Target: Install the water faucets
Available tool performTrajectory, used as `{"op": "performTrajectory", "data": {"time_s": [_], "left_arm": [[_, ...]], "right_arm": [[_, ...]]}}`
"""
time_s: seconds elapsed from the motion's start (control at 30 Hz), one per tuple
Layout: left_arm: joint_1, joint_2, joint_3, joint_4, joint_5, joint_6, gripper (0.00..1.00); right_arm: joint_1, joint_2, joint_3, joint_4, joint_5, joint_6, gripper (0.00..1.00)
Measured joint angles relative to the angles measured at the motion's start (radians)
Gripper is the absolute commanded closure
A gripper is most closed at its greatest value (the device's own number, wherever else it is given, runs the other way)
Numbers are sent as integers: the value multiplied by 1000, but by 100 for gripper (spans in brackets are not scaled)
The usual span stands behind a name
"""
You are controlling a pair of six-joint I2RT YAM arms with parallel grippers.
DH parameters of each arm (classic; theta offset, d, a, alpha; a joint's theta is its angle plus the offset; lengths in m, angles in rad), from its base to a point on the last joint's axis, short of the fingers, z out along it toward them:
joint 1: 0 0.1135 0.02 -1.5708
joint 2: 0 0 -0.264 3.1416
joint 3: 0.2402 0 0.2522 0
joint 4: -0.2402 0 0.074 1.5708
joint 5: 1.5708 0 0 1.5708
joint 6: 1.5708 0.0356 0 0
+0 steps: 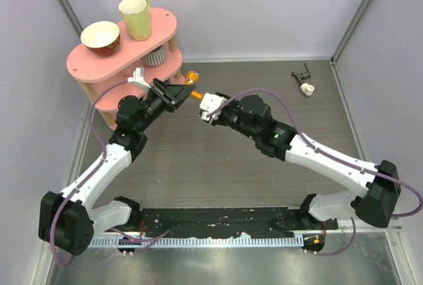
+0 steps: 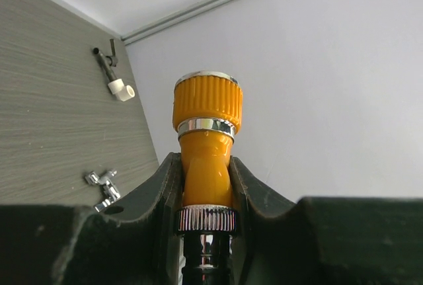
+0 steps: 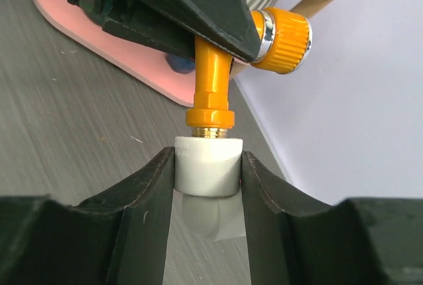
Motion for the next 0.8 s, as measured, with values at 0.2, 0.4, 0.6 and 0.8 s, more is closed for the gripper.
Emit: {"op": "performTrajectory", "data": {"time_s": [0.2, 0.4, 0.6, 0.8], "left_arm": [[4, 38, 37, 90, 77, 64, 100], [5, 59, 71, 228, 220, 183, 100], [21, 62, 75, 485, 419, 312, 100], [23, 70, 95, 743, 582, 334, 100]], "right_arm": [[-186, -6, 132, -178, -400, 196, 99], [-331, 4, 235, -254, -785, 413, 99], [-387, 53, 287, -195, -1089, 696, 99], [-391, 121, 253, 155, -1366, 1141, 91]]}}
